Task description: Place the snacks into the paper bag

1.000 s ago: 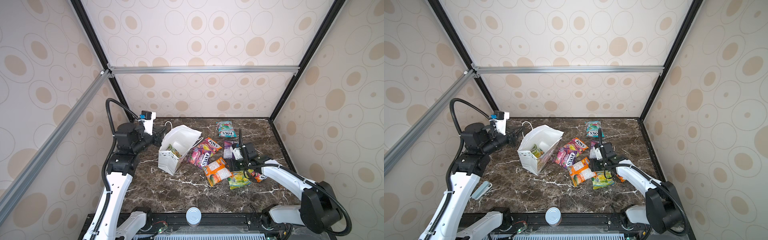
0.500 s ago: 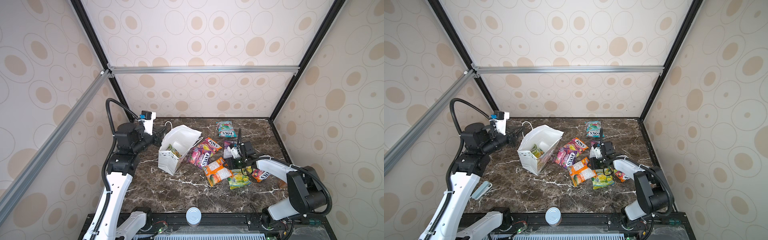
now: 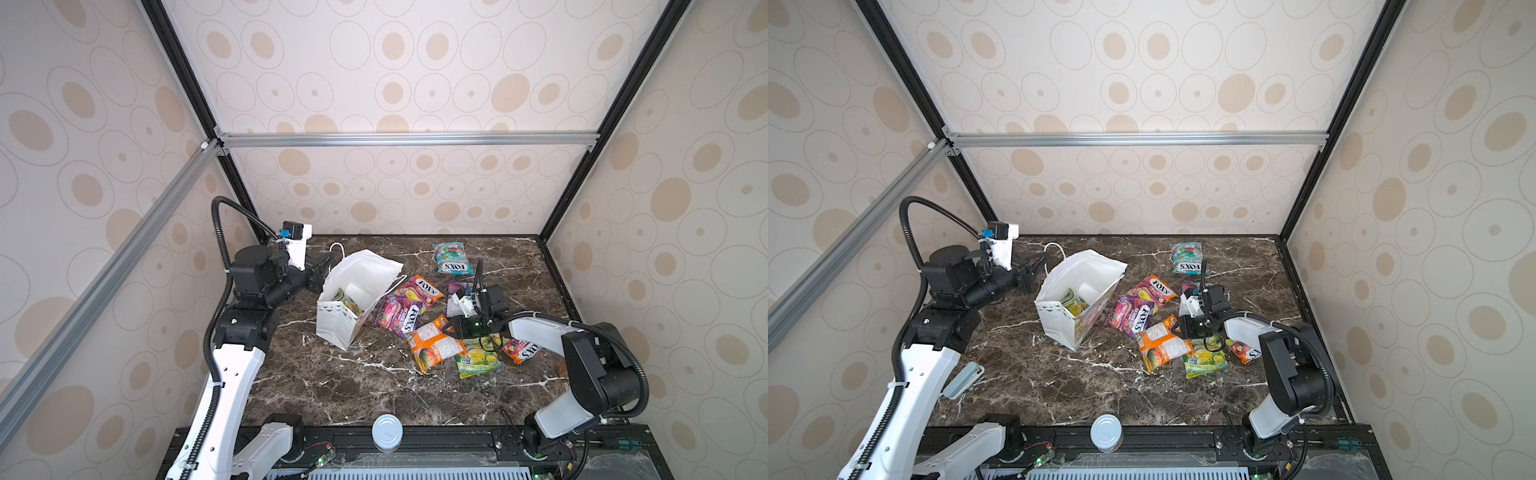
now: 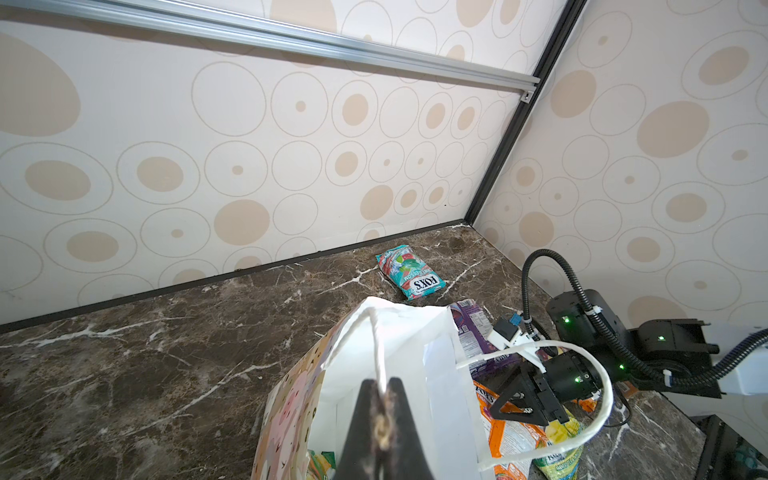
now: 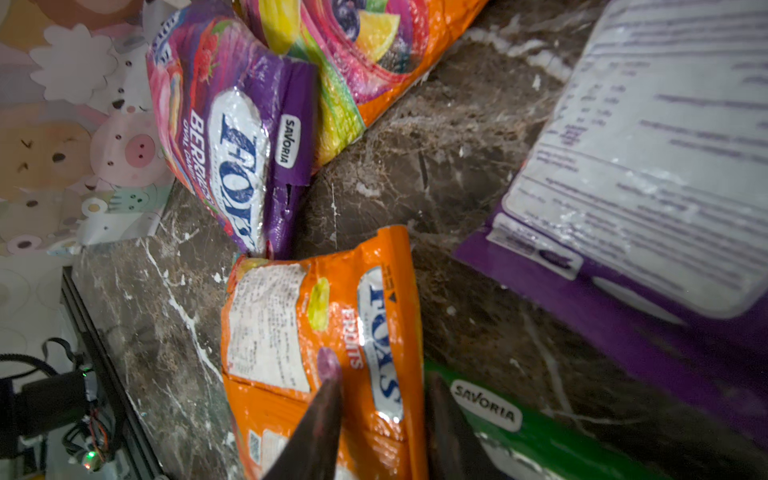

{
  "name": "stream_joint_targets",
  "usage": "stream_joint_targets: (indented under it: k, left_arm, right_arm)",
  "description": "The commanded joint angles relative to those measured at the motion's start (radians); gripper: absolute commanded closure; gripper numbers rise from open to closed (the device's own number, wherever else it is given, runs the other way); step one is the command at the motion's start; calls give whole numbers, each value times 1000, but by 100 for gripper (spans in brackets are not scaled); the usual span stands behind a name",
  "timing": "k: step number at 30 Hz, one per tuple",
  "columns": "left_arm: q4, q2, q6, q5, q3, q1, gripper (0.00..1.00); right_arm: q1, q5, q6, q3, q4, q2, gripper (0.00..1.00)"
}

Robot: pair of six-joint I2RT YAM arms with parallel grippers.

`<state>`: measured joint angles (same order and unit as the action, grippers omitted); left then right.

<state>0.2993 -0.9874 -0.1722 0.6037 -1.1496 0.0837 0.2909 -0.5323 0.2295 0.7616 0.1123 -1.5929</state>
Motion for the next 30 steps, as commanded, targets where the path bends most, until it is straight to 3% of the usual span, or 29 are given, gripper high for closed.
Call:
stream_joint_targets:
  k: [1,3,11,30]
  left_arm:
    - [-35,11,-6,6,-9,-4,100]
    - [-35,12,-5,5,-9,-4,100]
    - [-33,12,-4,7,-10,-4,100]
    - [-44,19,-10,15,-5,-4,100]
  right_arm:
    - [-2,-20,7,-13,-22,-8,82]
    - [-2,-20,17,-8,-26,0,90]
    - [-3,-21,32,1,8,77,100]
    - [12,-16,84,105,210,406,100]
